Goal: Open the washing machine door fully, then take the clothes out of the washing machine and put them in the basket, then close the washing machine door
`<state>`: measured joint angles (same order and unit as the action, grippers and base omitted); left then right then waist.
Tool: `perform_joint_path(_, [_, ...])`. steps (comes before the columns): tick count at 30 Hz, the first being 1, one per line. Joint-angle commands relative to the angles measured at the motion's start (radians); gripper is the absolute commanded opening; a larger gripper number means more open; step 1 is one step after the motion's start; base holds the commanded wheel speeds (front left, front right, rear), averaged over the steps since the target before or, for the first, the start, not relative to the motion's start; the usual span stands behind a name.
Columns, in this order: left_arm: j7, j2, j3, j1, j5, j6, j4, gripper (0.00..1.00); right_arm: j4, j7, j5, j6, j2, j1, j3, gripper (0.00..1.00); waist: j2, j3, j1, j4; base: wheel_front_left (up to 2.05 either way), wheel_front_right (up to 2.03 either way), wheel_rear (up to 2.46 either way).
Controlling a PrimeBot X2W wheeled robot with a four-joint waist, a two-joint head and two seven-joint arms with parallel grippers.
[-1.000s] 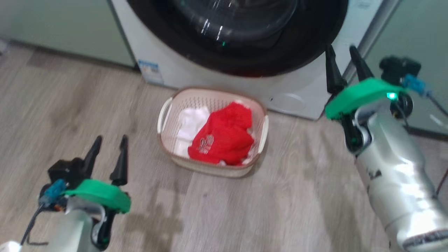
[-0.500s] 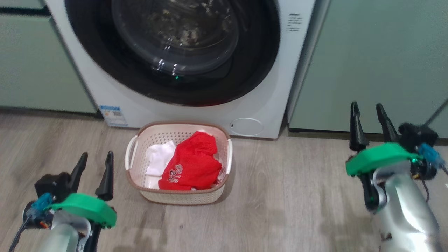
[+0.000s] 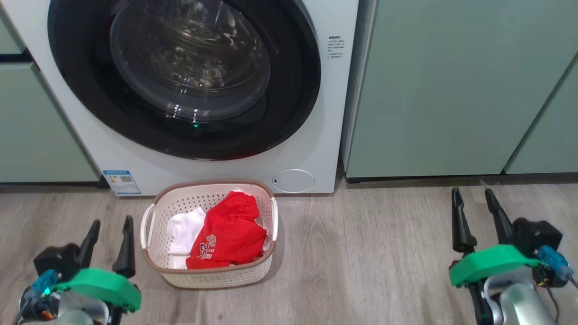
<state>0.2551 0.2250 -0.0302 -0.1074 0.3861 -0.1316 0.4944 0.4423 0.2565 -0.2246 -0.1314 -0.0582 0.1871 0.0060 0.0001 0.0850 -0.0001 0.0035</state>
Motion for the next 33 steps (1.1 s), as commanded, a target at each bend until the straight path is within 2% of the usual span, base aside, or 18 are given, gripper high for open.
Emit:
perform_joint_path(1, [0.007,0.017,-0.045,-0.037,0.001,0.001,-0.030,1.00,-0.044,0.005,0.008,0.001,0.008,0.017,0.017,1.00,-0.0001,0.005,0.0001,-0.005,0.00,0.00,0.00])
perform_joint_path(10, [0.007,0.002,-0.055,-0.027,0.010,0.001,-0.005,1.00,-0.048,0.005,0.015,0.001,0.008,-0.022,-0.006,1.00,-0.0001,0.014,0.0001,-0.005,0.00,0.00,0.00])
perform_joint_path(33, [0.007,0.017,-0.015,-0.040,0.028,0.001,0.015,1.00,-0.033,0.005,0.008,0.001,0.008,-0.019,-0.012,1.00,-0.0001,0.011,0.0001,0.010,0.00,0.00,0.00])
